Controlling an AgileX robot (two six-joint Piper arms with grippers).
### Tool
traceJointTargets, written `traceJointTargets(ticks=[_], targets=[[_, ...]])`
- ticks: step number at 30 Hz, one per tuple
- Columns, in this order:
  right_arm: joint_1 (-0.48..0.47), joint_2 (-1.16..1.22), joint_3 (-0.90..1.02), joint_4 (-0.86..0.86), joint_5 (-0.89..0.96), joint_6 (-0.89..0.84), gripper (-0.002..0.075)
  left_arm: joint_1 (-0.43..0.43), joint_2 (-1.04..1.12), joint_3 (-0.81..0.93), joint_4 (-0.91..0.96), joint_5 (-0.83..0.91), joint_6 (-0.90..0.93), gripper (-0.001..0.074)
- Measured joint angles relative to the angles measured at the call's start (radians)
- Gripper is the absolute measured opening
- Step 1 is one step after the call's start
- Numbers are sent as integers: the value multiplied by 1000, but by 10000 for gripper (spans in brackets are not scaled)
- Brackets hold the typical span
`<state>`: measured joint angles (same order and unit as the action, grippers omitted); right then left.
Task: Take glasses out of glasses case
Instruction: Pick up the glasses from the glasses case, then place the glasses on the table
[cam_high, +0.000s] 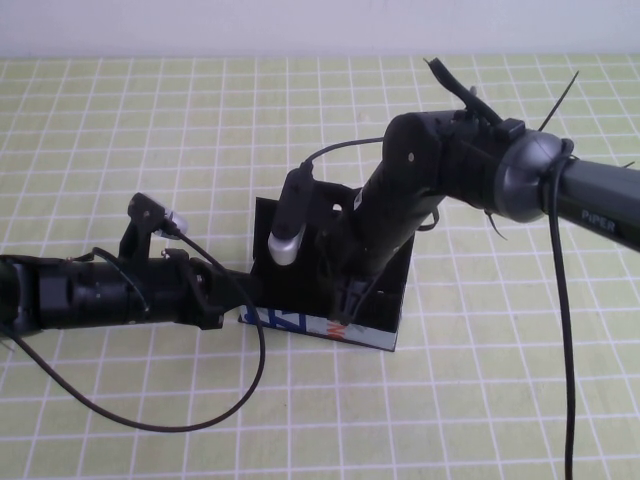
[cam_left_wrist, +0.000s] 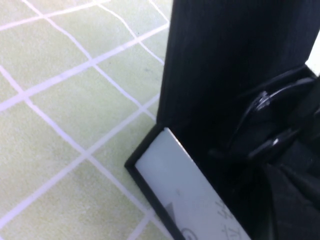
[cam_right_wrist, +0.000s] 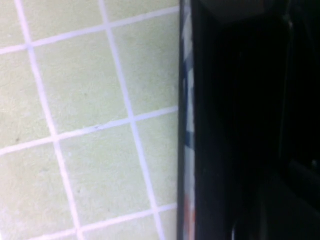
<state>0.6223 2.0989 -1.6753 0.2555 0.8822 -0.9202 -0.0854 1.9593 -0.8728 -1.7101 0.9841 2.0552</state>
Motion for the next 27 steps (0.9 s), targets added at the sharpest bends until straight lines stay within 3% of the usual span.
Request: traceJointTargets(ticks=[9,17,22,27], targets=[[0,-141,-4,-48,45,101,6,0,-124,0,16,28,-52,-4],[-11,-266,-9,-158,128,354,6,3,-329,0,81,28,-148,-4],[-110,-372,48,-174,158,514,6,3,-402,0,120,-5,-220,-4],[-246,-524,285,-139,44,680,6,3,-429,6,144,-9,-286,-4]])
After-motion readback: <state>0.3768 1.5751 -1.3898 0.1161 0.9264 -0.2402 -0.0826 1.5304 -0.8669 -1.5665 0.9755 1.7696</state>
